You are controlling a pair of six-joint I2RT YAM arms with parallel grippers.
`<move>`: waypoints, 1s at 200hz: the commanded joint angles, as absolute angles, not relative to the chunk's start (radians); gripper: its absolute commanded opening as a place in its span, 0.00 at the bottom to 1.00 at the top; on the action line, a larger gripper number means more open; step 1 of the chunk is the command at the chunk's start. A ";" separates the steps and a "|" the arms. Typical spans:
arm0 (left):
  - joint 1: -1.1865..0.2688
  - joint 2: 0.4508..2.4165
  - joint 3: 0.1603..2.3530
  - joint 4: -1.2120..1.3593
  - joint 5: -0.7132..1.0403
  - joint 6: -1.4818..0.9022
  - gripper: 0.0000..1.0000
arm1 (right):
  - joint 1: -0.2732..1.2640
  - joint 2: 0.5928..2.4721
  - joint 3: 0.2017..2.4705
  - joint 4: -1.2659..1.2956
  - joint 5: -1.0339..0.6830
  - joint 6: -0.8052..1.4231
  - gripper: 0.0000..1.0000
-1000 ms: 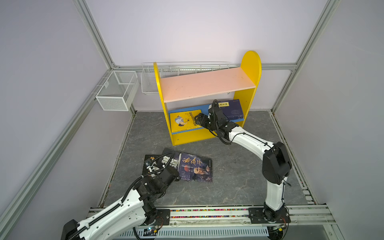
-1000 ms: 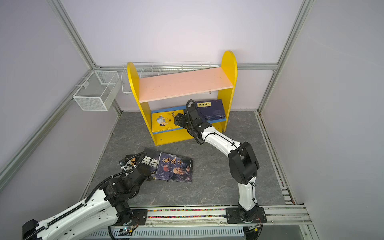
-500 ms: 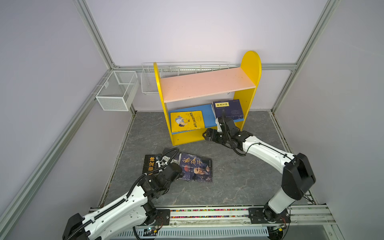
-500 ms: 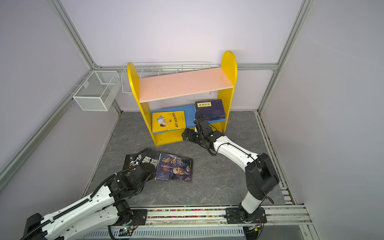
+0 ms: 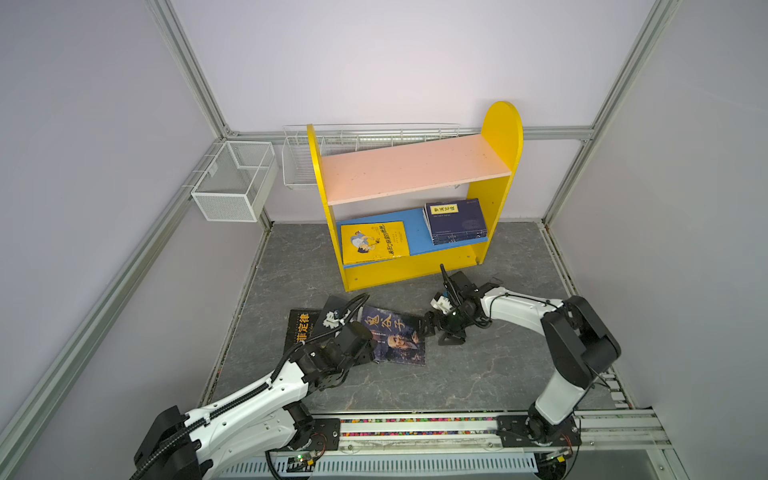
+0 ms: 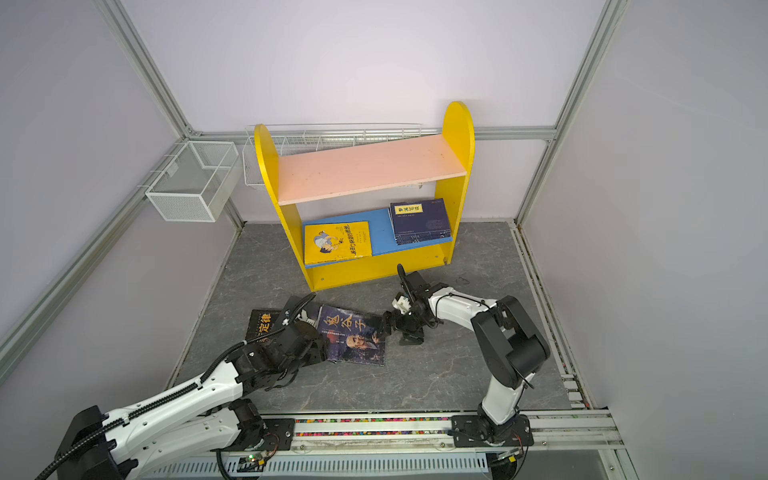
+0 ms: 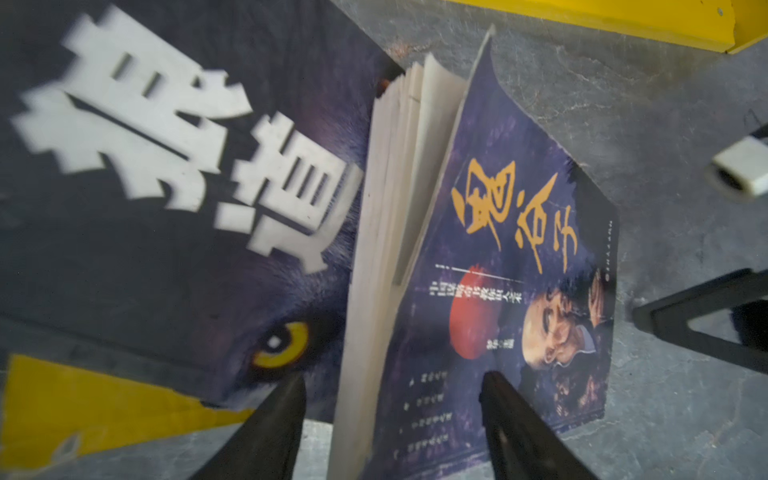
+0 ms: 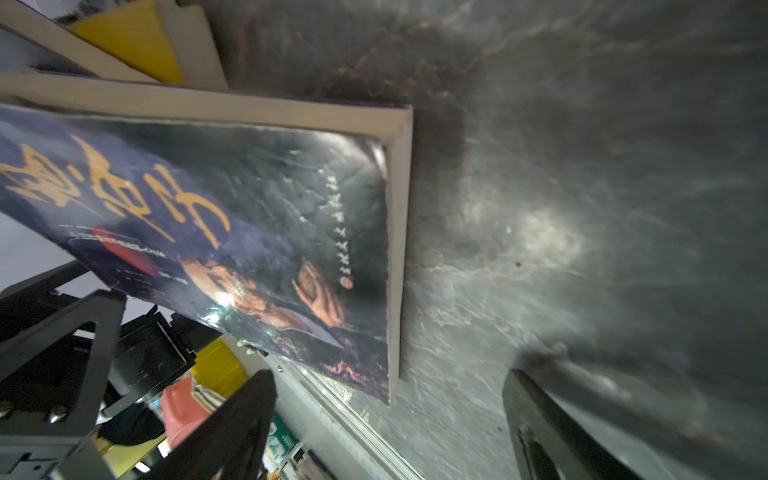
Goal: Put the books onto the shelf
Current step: 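Tilt the purple book upright with the right gripper while the left pushes its cover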
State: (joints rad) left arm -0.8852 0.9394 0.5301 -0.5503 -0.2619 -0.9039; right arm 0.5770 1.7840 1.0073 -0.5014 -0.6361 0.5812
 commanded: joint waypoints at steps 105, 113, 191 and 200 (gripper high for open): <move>-0.742 0.938 0.425 -0.344 0.087 -0.878 0.34 | 0.605 1.882 1.085 -0.296 -0.839 0.599 0.78; -0.741 0.941 0.429 -0.344 0.085 -0.872 0.27 | 0.608 1.872 1.083 -0.289 -0.841 0.601 0.77; -0.733 0.864 0.505 -0.372 0.014 -0.838 0.00 | 0.592 1.721 1.086 -0.256 -0.827 0.606 0.77; -0.728 0.826 0.516 -0.372 0.005 -0.845 0.00 | 0.576 1.705 1.082 -0.250 -0.823 0.613 0.77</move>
